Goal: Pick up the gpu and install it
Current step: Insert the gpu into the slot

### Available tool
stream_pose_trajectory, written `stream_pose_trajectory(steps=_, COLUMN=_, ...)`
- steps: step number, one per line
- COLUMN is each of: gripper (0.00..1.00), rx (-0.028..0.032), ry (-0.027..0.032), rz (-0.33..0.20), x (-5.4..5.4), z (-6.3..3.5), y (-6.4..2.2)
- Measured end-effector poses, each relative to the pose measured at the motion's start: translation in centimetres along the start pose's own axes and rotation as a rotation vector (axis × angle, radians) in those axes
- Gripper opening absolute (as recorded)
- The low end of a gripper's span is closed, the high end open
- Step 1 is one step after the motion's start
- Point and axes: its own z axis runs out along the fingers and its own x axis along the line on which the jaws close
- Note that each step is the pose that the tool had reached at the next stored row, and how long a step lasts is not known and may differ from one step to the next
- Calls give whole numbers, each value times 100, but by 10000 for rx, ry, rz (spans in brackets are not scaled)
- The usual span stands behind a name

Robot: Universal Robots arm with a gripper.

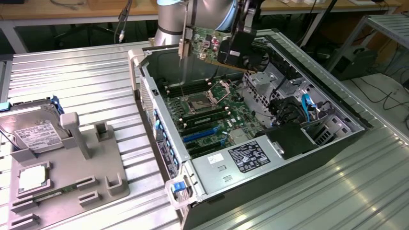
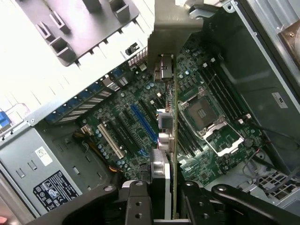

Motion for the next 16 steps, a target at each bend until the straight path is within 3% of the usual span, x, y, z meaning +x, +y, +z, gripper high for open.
stream_pose_trajectory(steps=16, gripper=29, rx=-44, ry=51, rz=-2054, x=3, z=1, y=-2)
